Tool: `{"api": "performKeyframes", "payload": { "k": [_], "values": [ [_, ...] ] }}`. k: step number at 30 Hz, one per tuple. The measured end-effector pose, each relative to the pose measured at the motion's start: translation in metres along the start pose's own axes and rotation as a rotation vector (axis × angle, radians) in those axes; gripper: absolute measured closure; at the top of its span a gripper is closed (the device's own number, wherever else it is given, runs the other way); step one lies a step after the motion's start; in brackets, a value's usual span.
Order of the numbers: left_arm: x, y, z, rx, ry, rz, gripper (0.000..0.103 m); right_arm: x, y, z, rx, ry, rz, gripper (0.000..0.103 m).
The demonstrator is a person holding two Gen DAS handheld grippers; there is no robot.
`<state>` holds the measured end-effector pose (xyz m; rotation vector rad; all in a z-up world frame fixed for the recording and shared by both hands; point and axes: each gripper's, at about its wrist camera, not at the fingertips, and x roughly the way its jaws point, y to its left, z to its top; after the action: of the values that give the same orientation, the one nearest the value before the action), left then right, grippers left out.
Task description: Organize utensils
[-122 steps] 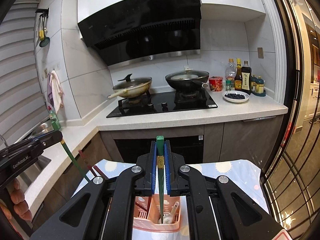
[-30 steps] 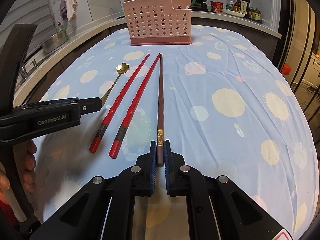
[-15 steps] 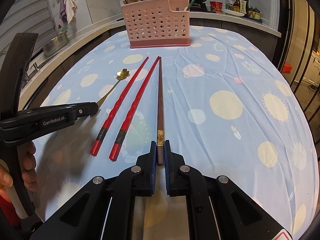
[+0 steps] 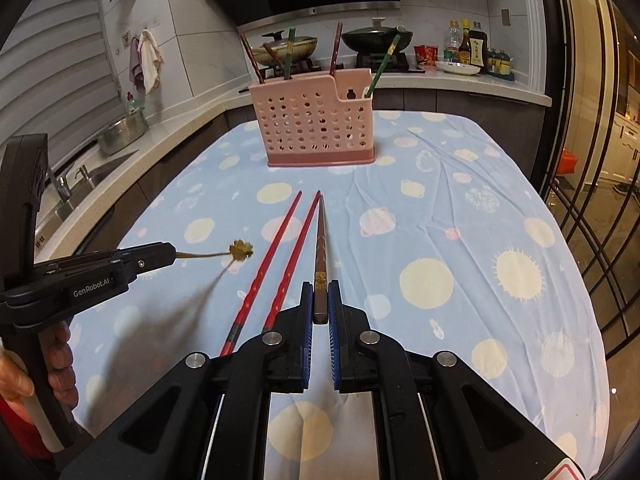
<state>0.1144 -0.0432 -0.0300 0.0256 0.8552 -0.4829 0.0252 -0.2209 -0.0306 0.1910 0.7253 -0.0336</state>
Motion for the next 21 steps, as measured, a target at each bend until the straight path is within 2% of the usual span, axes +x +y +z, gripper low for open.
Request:
{"api": "performKeyframes", "payload": {
  "k": [9,21],
  "values": [
    [-0.016,-0.006,0.029,0.024,-0.074,0.006,0.100,-0.026,-0.008,0.048,0.031,-0.131,0.033,0.096],
    [-0.026,-0.006,0.073,0.046,-0.148,0.023,0.102,-0.040,-0.010,0.103,0.026,-0.244,0.054,0.096]
  ]
}}
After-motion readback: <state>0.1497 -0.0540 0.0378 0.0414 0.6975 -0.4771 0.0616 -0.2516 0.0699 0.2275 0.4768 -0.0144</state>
